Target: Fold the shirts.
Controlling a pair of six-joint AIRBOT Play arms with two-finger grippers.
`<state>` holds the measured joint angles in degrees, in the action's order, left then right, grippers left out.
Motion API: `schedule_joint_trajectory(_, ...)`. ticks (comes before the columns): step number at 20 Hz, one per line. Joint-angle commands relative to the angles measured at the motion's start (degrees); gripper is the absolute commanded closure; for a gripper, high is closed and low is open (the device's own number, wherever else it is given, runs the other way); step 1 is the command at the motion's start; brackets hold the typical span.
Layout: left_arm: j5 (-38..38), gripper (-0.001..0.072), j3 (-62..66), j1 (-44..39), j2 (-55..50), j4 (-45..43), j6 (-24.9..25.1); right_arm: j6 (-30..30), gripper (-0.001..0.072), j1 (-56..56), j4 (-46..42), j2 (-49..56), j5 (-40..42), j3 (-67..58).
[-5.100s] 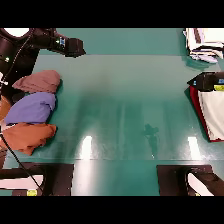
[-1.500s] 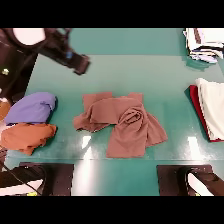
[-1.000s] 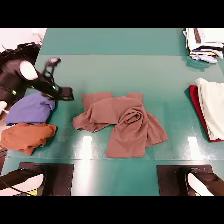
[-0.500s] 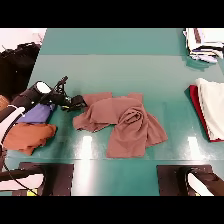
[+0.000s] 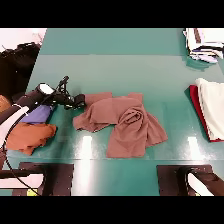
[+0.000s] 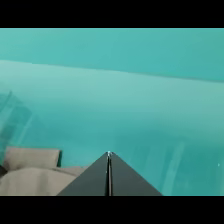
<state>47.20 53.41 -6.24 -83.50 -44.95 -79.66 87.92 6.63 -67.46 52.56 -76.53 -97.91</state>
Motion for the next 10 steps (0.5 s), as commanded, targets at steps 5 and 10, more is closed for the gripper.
schedule_joint_trajectory(5, 7.61, 0.0683, 16.92, -0.02, 0.63, -7.96, 1.27, 2.67, 0.0693, -6.16, -0.15, -5.75, -7.06, 18.75)
schedule_joint_trajectory(10, 8.17, 0.0682, 29.77, -0.02, 1.9, -11.76, 1.27, -0.07, 0.0223, -16.63, 0.44, -9.9, -8.85, 48.09)
